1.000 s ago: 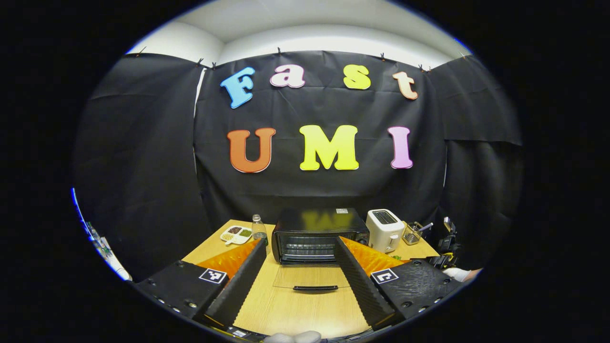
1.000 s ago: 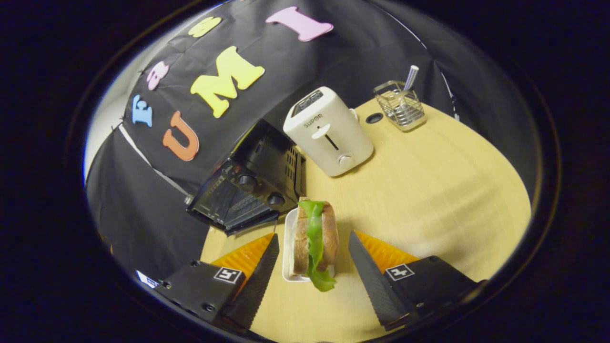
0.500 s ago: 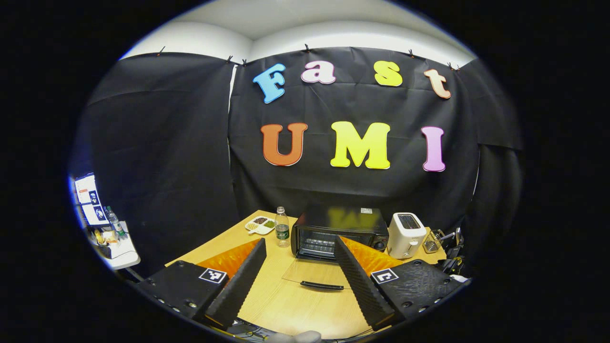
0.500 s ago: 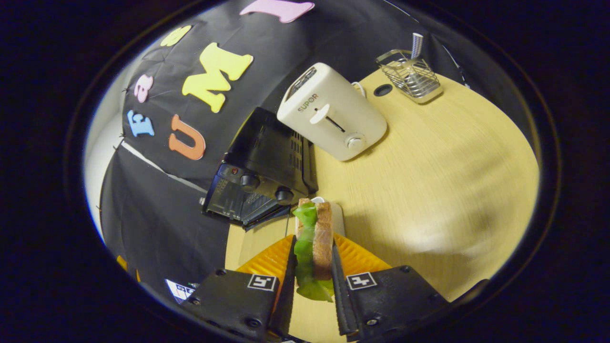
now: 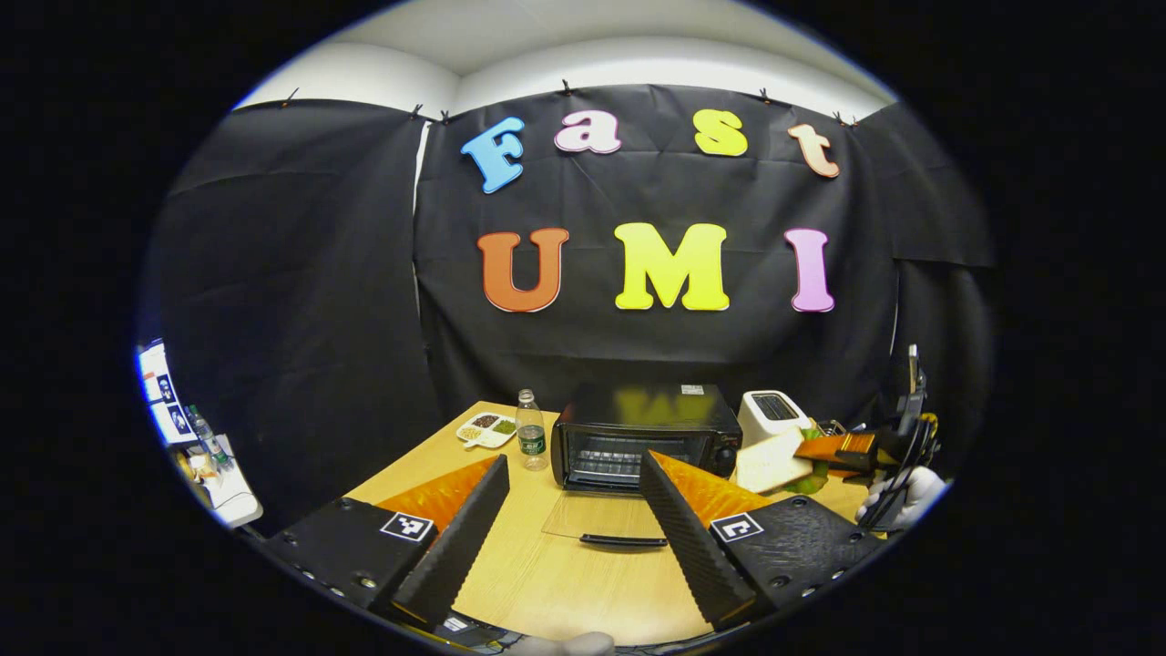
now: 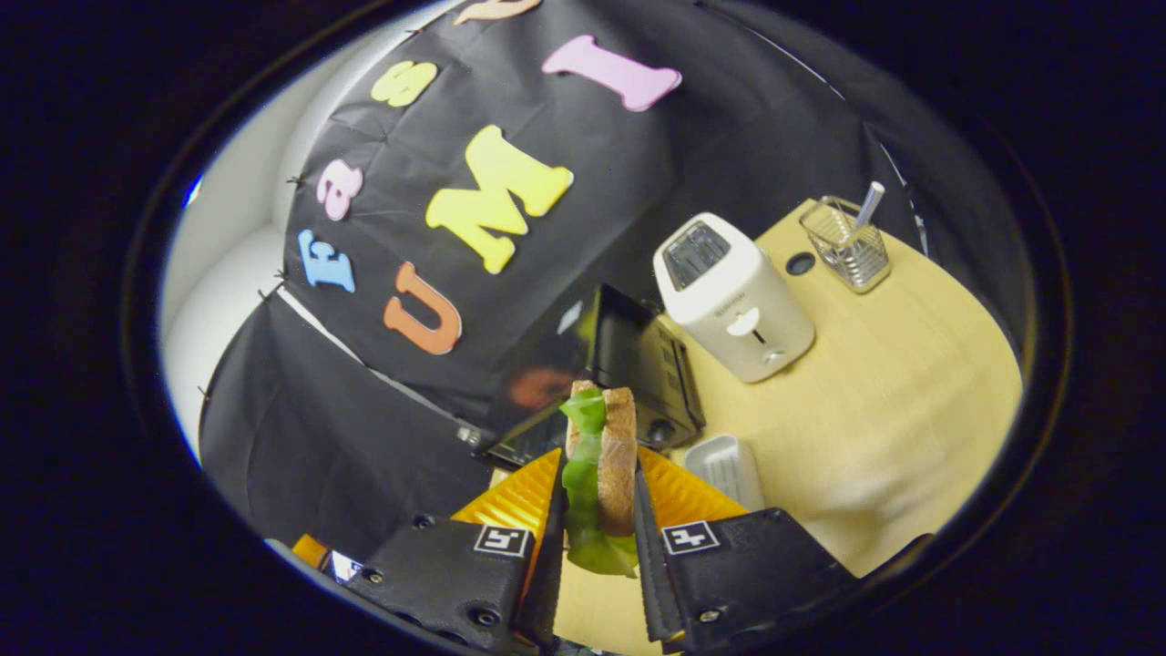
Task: Open the electric oven with the left hand, put the food in, and close the electric oven.
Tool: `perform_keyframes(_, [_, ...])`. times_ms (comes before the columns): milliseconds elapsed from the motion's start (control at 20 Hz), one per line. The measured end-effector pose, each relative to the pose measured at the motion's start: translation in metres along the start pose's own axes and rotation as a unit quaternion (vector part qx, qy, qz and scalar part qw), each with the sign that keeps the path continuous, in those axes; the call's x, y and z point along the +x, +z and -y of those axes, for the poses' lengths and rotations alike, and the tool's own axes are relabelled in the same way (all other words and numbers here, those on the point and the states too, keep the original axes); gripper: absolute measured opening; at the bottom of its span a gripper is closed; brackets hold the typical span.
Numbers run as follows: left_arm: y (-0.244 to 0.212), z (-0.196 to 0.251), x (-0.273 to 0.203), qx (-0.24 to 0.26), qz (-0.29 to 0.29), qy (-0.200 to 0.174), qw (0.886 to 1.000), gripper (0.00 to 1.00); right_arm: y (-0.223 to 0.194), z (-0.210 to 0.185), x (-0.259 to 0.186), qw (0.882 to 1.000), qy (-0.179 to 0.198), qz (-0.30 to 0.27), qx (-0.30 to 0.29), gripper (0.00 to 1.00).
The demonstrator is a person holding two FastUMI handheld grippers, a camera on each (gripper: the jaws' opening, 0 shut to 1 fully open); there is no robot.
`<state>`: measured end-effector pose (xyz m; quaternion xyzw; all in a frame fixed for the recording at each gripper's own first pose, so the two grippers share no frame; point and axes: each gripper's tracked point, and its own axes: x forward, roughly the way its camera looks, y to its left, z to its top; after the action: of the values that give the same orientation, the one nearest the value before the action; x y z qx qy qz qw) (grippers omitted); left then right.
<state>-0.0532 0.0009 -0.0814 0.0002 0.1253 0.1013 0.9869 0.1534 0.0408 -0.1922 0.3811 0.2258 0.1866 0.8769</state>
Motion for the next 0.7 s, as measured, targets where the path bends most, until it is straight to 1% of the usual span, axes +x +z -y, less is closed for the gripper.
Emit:
perform_keyframes(150, [-0.009,-0.008,0.002,0.011,-0.009,-0.037,0.999,0.95,-0.013,-0.050,0.007,0.998,0.015,0.050,0.020,0.40])
perform_keyframes(250, [-0.011,-0.015,0.003,0.021,-0.013,-0.058,0.998,0.95,-0.031,-0.071,0.015,0.995,0.020,0.087,0.039,0.39])
perform_keyframes(400, [-0.016,-0.030,0.005,0.041,-0.015,-0.077,0.996,0.95,-0.069,-0.087,0.038,0.990,0.020,0.119,0.077,0.39])
perform_keyframes(450, [-0.017,-0.035,0.002,0.047,-0.016,-0.082,0.995,0.95,-0.083,-0.089,0.047,0.988,0.018,0.121,0.090,0.39])
perform_keyframes(650, [-0.028,-0.054,-0.001,0.067,-0.024,-0.091,0.993,0.95,-0.125,-0.081,0.084,0.983,-0.015,0.130,0.131,0.39])
perform_keyframes(700, [-0.031,-0.057,-0.001,0.069,-0.028,-0.091,0.993,0.89,-0.133,-0.079,0.096,0.982,-0.021,0.129,0.139,0.39])
